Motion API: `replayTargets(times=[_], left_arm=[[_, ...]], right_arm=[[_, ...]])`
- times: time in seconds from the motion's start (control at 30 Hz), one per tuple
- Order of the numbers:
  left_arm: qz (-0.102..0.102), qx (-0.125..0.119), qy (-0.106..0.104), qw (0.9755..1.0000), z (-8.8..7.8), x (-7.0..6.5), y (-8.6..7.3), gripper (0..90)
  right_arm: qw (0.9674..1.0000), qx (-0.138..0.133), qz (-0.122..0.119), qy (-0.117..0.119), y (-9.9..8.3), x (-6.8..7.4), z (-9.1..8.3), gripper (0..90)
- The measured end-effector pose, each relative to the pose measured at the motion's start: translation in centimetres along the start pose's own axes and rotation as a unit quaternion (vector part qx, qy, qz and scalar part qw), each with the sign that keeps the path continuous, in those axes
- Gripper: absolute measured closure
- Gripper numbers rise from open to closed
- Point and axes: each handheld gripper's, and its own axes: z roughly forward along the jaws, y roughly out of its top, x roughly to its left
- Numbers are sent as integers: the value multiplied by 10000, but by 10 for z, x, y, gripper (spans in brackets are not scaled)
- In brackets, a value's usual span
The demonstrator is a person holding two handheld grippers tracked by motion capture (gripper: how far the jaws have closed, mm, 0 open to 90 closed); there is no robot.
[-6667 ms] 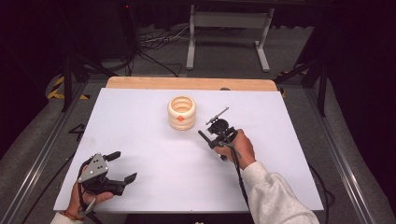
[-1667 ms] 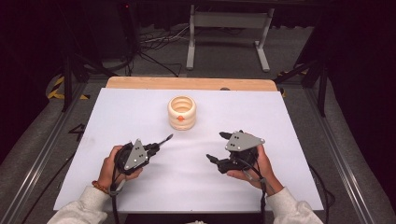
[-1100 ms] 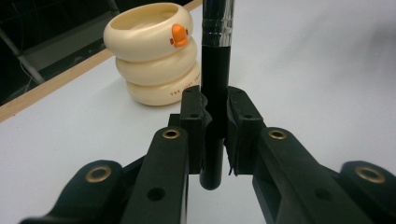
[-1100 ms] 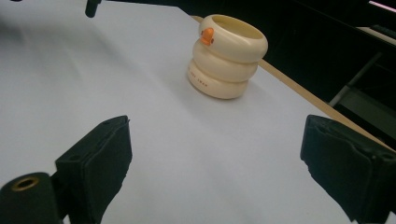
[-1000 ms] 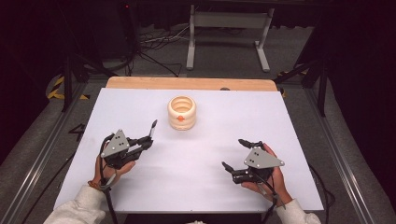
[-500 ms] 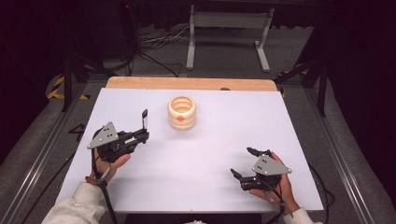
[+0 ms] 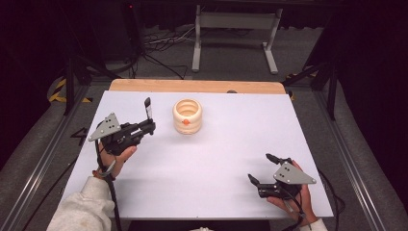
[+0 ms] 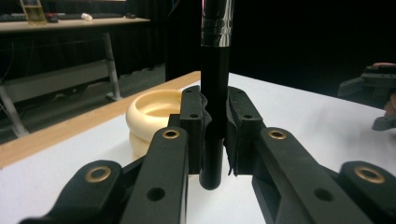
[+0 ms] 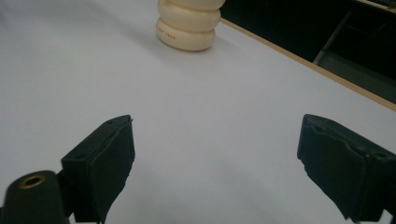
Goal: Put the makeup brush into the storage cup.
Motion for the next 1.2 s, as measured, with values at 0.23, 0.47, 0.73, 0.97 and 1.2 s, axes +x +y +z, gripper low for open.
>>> replayTargets(times=[0.23, 0.47, 0.73, 0.97, 1.2], left_arm=[[1, -288, -185, 9994, 20, 9, 12, 791], [28, -320, -156, 9994, 39, 10, 24, 791], [19, -269, -122, 9996, 65, 15, 27, 791], [81, -136, -79, 9998, 91, 15, 30, 791], [122, -28, -59, 9999, 115, 15, 31, 791]], right_arm=[[9997, -134, 112, -179, -6, -5, -10, 112], [9993, -224, 182, -240, -6, -7, -12, 110], [9973, -333, 321, -567, -6, -12, -15, 105], [9956, -414, 446, -716, -5, -16, -19, 77], [9949, -521, 439, -746, -3, -17, -22, 71]])
